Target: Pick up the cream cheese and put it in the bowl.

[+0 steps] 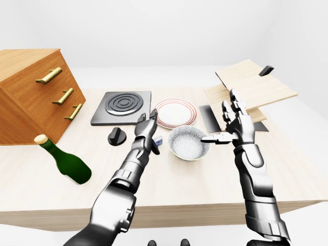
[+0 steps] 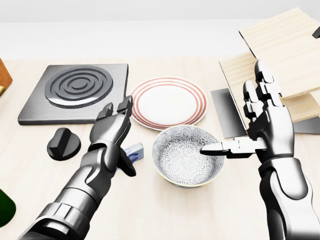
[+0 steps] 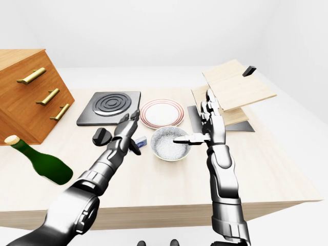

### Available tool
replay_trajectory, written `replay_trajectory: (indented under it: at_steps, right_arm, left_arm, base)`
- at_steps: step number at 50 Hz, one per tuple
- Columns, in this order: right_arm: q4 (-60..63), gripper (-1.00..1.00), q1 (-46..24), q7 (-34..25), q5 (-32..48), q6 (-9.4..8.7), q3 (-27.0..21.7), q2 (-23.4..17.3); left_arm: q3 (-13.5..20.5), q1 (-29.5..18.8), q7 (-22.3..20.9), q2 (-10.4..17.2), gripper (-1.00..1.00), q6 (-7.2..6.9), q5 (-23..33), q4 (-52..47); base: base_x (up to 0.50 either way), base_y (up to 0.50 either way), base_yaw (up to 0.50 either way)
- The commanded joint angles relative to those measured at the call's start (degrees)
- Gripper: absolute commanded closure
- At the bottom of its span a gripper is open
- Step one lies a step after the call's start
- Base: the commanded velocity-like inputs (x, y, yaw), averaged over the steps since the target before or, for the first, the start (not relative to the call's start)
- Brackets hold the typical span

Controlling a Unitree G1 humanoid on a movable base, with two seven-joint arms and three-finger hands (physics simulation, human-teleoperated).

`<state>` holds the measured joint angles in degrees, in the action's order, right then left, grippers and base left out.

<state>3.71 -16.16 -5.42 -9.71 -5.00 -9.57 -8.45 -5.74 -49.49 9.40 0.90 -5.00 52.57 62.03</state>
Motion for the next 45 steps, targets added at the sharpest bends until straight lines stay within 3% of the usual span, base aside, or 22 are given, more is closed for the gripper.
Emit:
replay_trajectory:
  at_steps: [1,13,14,15,19,45]
  right_arm:
    - [1.0,-1.00,0.0,0.2,-1.0,0.00,-0.6,-0.5]
    - [0.4,-1.00,0.1,0.1,-1.0,0.00,-0.5,-0.5]
    - [0.6,-1.00,0.2,0.2,-1.1,0.00,-0.5,-0.4]
    - [0.8,-1.00,0.2,0.3,-1.0,0.00,-0.5,-0.4]
    - [1.1,-1.00,0.3,0.3,-0.9,0.00,-0.4,-0.3]
    - [-0.9,-1.00,-0.3,0.1,-0.5,0.00,0.0,-0.2]
  left_arm:
    - [-0.7,-2.5,1.7,-1.1,-1.00,0.00,1.8,5.3]
    - [-0.5,-2.8,2.7,-1.5,-1.00,0.00,2.1,8.8]
    - [-0.6,-2.8,2.7,-1.5,-0.95,0.00,2.2,9.2]
    - [-0.5,-2.8,3.1,-1.5,-0.76,0.00,2.3,9.5]
    - [-0.4,-2.7,3.5,-1.5,-0.67,0.00,2.2,10.7]
    - [0.6,-2.9,4.3,-1.4,-0.65,0.00,2.1,14.4]
  base:
    - [0.00,0.00,0.00]
    - [0.00,0.00,0.00]
    - [0.00,0.00,0.00]
    - [0.00,0.00,0.00]
    - [0.00,0.00,0.00]
    - [0.00,0.00,0.00]
